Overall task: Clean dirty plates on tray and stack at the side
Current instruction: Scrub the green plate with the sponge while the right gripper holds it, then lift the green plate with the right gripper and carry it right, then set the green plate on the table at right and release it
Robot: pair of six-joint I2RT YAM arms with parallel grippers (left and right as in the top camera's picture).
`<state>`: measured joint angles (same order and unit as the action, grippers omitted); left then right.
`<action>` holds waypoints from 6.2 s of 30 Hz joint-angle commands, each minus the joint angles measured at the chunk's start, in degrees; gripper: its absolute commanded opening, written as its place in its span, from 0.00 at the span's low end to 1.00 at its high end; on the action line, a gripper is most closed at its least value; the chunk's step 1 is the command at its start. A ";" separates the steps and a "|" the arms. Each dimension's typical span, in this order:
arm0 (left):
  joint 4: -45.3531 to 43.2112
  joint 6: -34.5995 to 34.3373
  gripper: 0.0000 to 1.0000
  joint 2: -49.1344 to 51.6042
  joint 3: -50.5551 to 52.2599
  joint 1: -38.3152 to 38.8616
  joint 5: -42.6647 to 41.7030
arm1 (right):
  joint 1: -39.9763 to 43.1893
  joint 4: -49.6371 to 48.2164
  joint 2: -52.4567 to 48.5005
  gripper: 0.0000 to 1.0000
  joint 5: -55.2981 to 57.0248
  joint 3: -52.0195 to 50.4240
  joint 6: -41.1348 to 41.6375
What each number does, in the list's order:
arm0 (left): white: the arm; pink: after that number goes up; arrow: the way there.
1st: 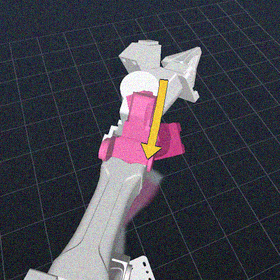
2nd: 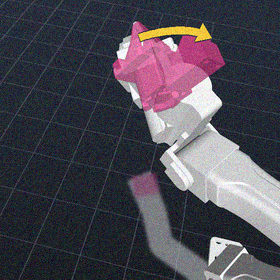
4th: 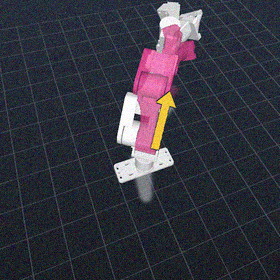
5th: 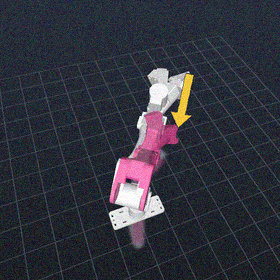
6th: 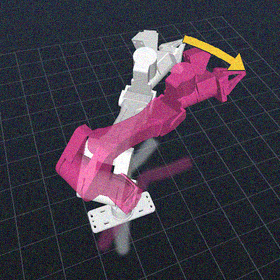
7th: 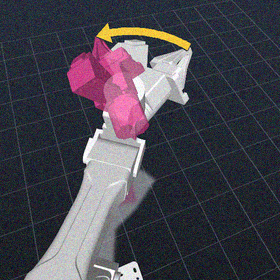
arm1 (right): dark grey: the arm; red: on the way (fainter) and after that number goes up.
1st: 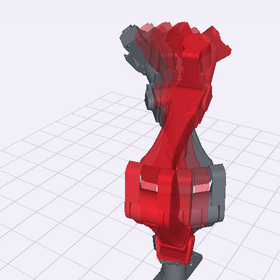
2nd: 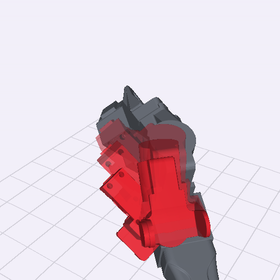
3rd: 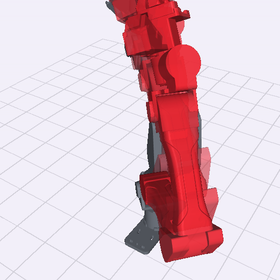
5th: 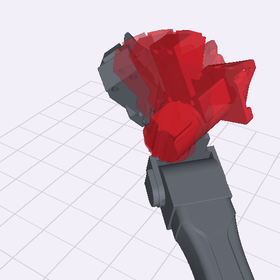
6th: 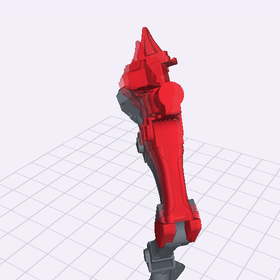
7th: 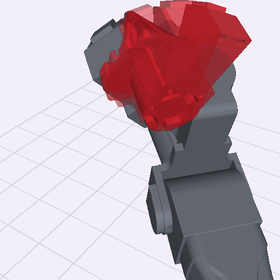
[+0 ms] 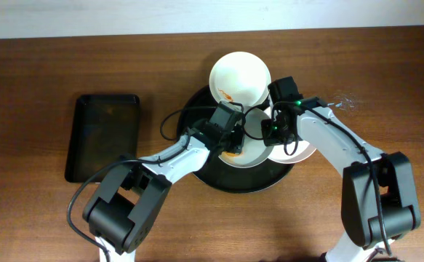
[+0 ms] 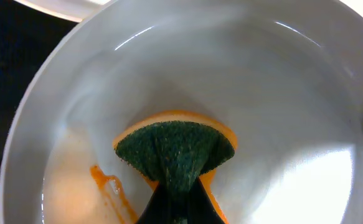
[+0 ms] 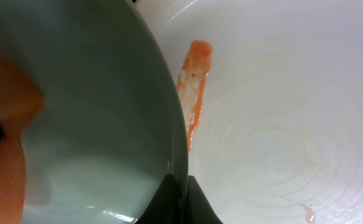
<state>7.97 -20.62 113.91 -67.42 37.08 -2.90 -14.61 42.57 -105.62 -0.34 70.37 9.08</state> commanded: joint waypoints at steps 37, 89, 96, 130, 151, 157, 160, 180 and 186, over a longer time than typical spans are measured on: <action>0.74 8.50 0.00 -9.79 -2.01 -0.11 22.62 | -0.31 0.70 -1.05 0.04 -0.52 -0.74 -1.09; 26.60 6.36 0.00 -30.91 -2.27 -17.18 14.67 | -12.96 50.10 -0.90 0.04 40.41 28.41 14.03; 26.60 6.34 0.00 -30.91 -2.27 -17.94 14.45 | -22.18 43.19 -0.90 0.04 57.57 28.72 13.66; 26.99 6.32 0.00 -30.88 -2.27 -17.90 5.68 | -5.27 29.24 -0.74 0.04 23.69 34.07 5.16; 18.99 0.57 0.00 -15.54 -2.16 -9.60 -0.79 | 46.21 19.91 -7.56 0.04 -10.84 35.67 -0.11; 15.04 0.26 0.00 -9.14 -2.16 -8.17 -0.81 | 46.21 16.04 -14.29 0.06 -10.62 35.67 -0.33; 11.50 0.28 0.00 -5.46 -2.16 -6.34 -0.74 | 46.18 14.53 -16.13 0.08 -10.64 35.67 -1.01; 23.15 2.82 0.00 -0.39 -2.16 -5.46 6.40 | 46.12 33.05 -11.80 0.70 -14.51 52.17 -1.36; 27.65 3.56 0.00 -0.39 -2.16 -5.49 10.12 | 46.12 41.66 -11.45 0.70 -14.51 52.57 -1.36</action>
<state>31.75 -18.17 112.55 -71.24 31.79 2.37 31.53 82.52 -118.10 -14.50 122.02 7.70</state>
